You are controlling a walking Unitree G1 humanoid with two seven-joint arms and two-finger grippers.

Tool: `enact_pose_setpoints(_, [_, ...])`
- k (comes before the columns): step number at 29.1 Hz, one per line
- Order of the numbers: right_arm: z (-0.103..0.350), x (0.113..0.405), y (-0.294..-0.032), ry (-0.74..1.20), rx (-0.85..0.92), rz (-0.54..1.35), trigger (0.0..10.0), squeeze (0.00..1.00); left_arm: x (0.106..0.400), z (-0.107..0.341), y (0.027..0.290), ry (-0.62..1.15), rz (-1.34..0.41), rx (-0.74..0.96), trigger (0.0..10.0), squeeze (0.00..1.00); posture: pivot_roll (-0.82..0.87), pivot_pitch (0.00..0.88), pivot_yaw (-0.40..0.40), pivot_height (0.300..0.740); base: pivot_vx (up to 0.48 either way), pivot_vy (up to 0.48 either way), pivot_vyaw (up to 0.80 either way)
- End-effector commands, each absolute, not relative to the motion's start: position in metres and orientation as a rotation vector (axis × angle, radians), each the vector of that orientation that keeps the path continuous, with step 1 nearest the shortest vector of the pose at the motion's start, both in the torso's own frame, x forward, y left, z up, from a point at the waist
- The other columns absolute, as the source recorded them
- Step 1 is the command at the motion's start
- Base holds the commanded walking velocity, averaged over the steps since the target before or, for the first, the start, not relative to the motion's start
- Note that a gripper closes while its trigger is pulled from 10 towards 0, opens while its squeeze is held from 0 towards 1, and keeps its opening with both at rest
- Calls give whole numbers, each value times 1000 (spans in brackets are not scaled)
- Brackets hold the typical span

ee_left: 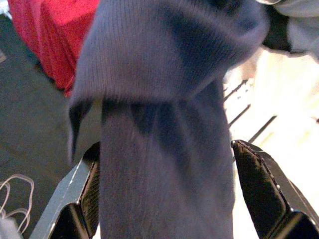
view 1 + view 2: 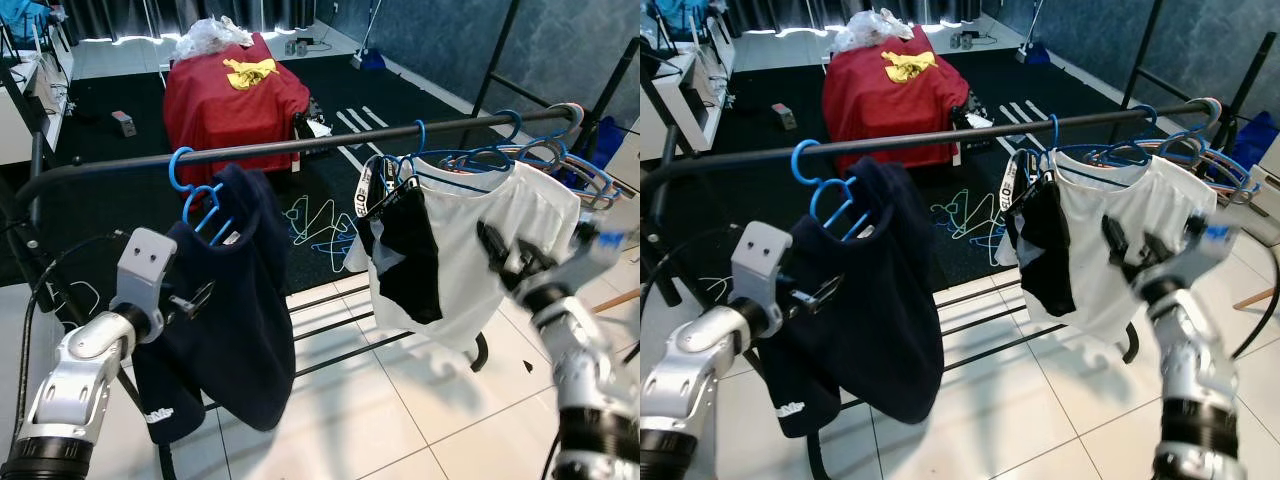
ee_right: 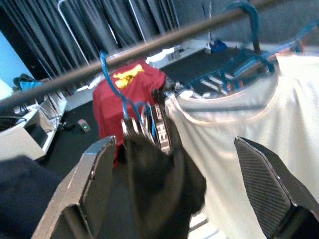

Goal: Hang hanger

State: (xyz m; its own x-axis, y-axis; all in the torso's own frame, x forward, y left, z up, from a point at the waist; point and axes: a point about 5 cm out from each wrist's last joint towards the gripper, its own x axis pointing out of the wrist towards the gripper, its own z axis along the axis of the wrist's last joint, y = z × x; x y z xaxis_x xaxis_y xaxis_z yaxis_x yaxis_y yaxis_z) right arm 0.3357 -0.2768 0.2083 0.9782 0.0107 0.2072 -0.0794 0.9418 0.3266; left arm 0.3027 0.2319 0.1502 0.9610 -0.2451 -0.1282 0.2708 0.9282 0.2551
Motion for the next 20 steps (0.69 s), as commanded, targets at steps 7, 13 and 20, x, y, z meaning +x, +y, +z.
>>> enact_pose_setpoints(7, [207, 351, -282, -127, 280, -2, 10000, 0, 296, 148, 235, 140, -302, 310, 10000, 0, -13, 98, -39, 740, 0, 0, 0])
enact_pose_setpoints(13, [212, 370, -291, -20, 166, 62, 10000, 0, 293, 164, 256, 125, -156, 227, 10000, 0, 28, 123, -57, 740, 0, 0, 0])
enact_pose_setpoints(20, [216, 370, -286, -1, 95, 194, 10000, 0, 283, 143, 245, 130, 10, 89, 10000, 0, 30, 132, -61, 740, 0, -402, 0])
